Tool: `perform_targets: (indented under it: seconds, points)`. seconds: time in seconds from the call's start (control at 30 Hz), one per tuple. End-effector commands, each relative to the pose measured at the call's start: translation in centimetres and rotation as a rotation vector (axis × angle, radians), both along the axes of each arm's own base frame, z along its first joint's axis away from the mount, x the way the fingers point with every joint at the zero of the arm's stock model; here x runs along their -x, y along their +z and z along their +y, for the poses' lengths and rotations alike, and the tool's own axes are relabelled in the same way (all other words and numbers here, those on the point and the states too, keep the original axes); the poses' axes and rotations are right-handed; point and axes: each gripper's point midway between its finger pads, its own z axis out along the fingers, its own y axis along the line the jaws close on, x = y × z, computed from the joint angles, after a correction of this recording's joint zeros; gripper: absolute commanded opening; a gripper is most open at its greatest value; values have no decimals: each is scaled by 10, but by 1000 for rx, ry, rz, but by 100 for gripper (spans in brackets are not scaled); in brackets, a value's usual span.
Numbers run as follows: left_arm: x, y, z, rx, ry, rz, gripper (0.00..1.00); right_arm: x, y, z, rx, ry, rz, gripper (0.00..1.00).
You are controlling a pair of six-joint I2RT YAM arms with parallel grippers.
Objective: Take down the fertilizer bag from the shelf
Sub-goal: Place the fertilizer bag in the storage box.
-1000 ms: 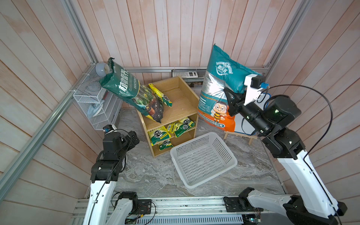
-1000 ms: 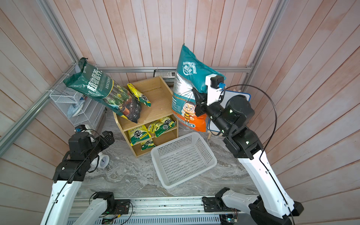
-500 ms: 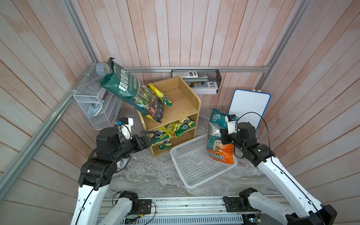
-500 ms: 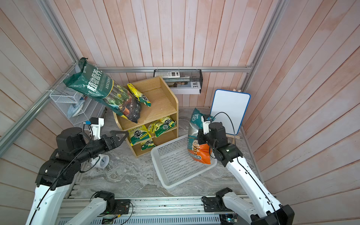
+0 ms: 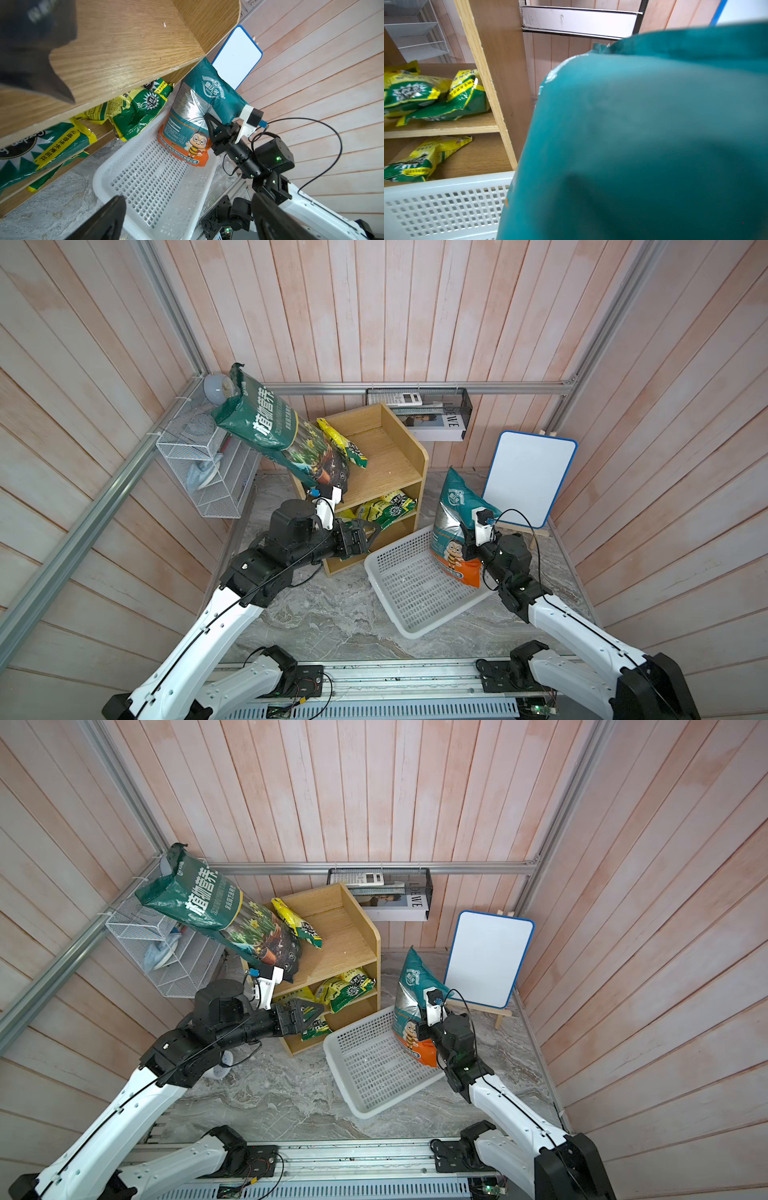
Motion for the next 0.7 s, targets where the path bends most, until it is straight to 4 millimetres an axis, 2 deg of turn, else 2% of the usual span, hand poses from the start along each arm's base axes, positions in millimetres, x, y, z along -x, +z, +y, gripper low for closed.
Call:
perform_targets:
  seconds: [0.0, 0.03, 0.07, 0.13, 0.2, 0.23, 0.33, 0.47, 0.67]
  points:
    - [-8, 27, 6, 40, 54, -113, 100, 2, 16, -30, -62, -154, -125, 0]
    - [-9, 26, 7, 32, 61, -119, 100, 4, 11, -34, -71, -171, -113, 0]
    - [-10, 27, 9, 27, 69, -128, 100, 7, 6, -39, -79, -196, -94, 8]
    - [-13, 25, 11, 17, 84, -134, 100, 12, 4, -50, -101, -248, -69, 52]
    - [-15, 25, 11, 12, 93, -141, 100, 17, 10, -57, -122, -276, -64, 85]
    - [-17, 24, 12, 10, 99, -144, 100, 20, 15, -62, -143, -296, -65, 98]
    - [-22, 23, 12, 6, 116, -148, 100, 27, 36, -72, -173, -336, -99, 98]
    - [-26, 23, 12, 3, 125, -153, 100, 39, 72, -69, -214, -281, -146, 98]
    - [-26, 31, 19, -16, 154, -180, 100, 49, 132, -75, -265, -288, -174, 98]
